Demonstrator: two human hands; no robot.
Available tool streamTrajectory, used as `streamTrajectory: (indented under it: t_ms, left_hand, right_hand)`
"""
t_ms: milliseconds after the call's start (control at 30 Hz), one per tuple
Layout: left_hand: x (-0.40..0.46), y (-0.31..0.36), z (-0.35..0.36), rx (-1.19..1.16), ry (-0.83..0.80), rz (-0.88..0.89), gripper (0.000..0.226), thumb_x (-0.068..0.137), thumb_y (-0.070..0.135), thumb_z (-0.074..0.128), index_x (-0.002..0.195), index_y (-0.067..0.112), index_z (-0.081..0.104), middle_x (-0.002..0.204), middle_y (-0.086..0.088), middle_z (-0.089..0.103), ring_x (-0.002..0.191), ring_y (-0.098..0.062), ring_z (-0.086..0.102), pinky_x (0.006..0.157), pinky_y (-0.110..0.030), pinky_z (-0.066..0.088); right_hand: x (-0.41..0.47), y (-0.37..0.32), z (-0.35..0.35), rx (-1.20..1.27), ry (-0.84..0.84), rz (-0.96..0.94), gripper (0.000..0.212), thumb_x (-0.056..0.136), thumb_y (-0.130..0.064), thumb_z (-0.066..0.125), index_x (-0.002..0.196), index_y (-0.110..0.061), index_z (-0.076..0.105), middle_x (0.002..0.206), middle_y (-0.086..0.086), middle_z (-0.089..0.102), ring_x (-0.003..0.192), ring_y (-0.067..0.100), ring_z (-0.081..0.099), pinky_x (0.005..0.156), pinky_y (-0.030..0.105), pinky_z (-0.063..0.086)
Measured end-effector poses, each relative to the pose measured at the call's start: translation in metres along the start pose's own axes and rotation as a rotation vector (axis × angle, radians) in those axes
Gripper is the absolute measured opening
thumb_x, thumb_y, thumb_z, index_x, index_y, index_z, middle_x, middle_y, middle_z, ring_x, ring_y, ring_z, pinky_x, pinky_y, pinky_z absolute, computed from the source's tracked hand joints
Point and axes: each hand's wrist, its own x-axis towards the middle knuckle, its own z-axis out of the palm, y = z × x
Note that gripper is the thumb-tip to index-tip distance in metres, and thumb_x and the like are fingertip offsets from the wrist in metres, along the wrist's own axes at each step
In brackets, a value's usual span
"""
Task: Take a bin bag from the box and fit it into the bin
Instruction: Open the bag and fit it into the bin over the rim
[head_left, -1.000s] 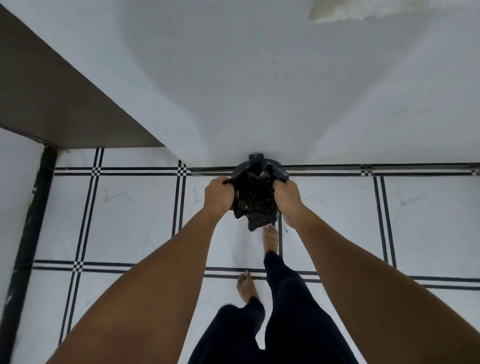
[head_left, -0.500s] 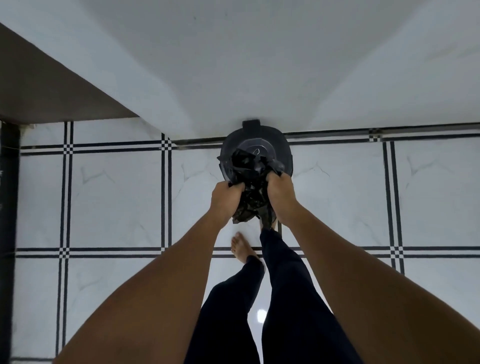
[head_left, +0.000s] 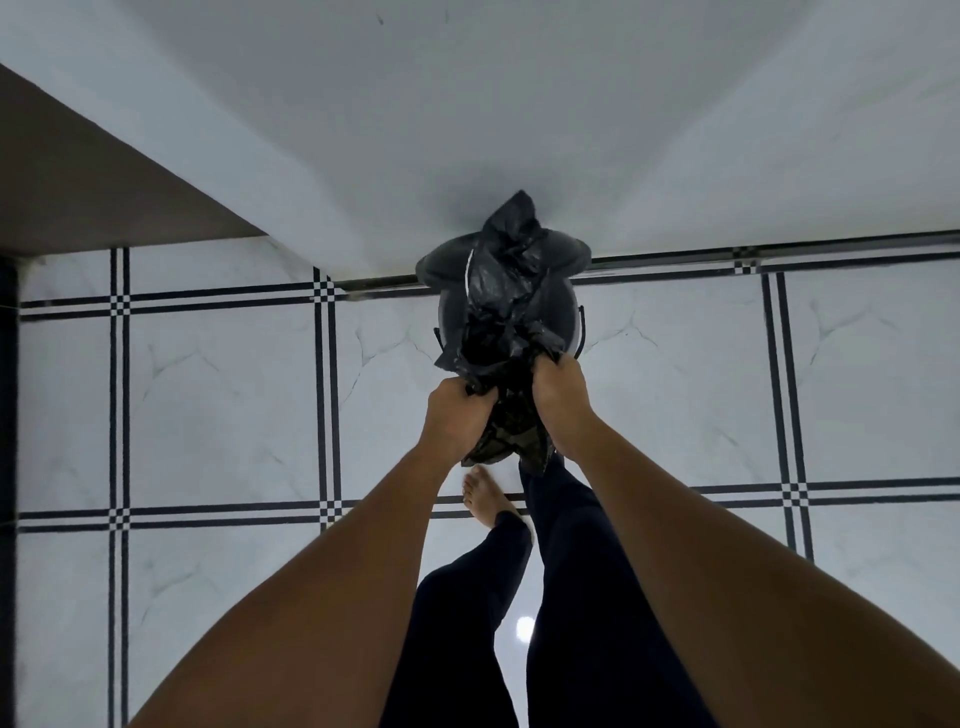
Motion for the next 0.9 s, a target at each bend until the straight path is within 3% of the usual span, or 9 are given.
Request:
streamTrajectory:
  t_ms: [133,233,400,500,567,667,733,900]
  left_hand:
    - [0.017,-0.006,0.007,0.044,-0.063,-0.033,0.021,0.098,0.023,0.056,0.103,0.006,0.067,0.104,-0.012,0.07,0.1,-0.031,0.064,0.09,-0.039,0.051]
    - [0.037,-0.016,0.014,0.256,-0.232,-0.072,0.026,0.1,0.026,0.051,0.11,0.006,0.065,0.113,-0.014,0.07,0.101,-0.028,0.063,0.09,-0.036,0.05]
    - [0.06,-0.032,0.025,0.445,-0.448,-0.178,0.033,0.101,0.03,0.049,0.121,0.007,0.061,0.113,-0.013,0.064,0.1,-0.026,0.058,0.088,-0.032,0.046]
    - [0.077,-0.036,0.033,0.483,-0.309,-0.071,0.034,0.104,0.027,0.043,0.111,0.002,0.066,0.112,-0.019,0.068,0.103,-0.035,0.064,0.084,-0.036,0.046]
    - [0.091,-0.04,0.038,0.333,-0.115,-0.008,0.034,0.105,0.022,0.04,0.107,0.005,0.069,0.104,-0.016,0.069,0.102,-0.036,0.065,0.079,-0.033,0.045]
    - [0.106,-0.039,0.039,-0.073,0.095,0.057,0.037,0.102,0.009,0.039,0.127,0.014,0.067,0.112,-0.008,0.069,0.105,-0.027,0.064,0.087,-0.029,0.049]
    - [0.114,-0.034,0.039,-0.216,0.187,0.126,0.044,0.1,0.002,0.038,0.135,0.016,0.061,0.122,-0.005,0.067,0.112,-0.021,0.06,0.099,-0.029,0.049]
    - [0.144,-0.031,0.041,-0.243,0.299,0.113,0.039,0.099,0.004,0.039,0.133,0.012,0.058,0.123,-0.008,0.066,0.108,-0.021,0.057,0.102,-0.036,0.051]
  right_hand:
    - [0.021,0.005,0.003,-0.061,-0.016,0.01,0.026,0.09,-0.018,0.043,0.099,-0.006,0.063,0.085,0.007,0.062,0.081,0.024,0.058,0.074,0.041,0.05]
    - [0.045,0.016,0.007,-0.238,-0.095,0.05,0.021,0.095,-0.015,0.045,0.098,-0.001,0.061,0.084,0.009,0.059,0.078,0.024,0.055,0.067,0.034,0.043]
    - [0.079,0.036,0.013,-0.464,-0.199,0.117,0.037,0.1,-0.016,0.042,0.121,0.008,0.061,0.101,0.016,0.055,0.091,0.029,0.051,0.082,0.039,0.043]
    - [0.093,0.045,0.016,-0.372,-0.114,0.066,0.031,0.097,-0.015,0.041,0.115,0.001,0.062,0.094,0.012,0.061,0.083,0.026,0.056,0.073,0.036,0.047]
    - [0.1,0.044,0.017,-0.268,0.009,-0.03,0.028,0.097,-0.011,0.039,0.113,-0.004,0.061,0.091,0.007,0.062,0.083,0.024,0.058,0.068,0.035,0.046]
    - [0.11,0.039,0.015,-0.125,0.22,-0.134,0.035,0.098,-0.006,0.037,0.125,-0.007,0.059,0.103,0.005,0.061,0.094,0.024,0.058,0.082,0.035,0.048]
    - [0.121,0.039,0.01,-0.034,0.345,-0.165,0.034,0.096,-0.004,0.036,0.122,-0.009,0.058,0.1,-0.001,0.061,0.092,0.02,0.058,0.086,0.034,0.05]
    - [0.153,0.044,-0.003,0.069,0.432,-0.14,0.035,0.095,-0.003,0.034,0.117,-0.015,0.058,0.089,-0.014,0.056,0.082,0.004,0.056,0.077,0.025,0.048]
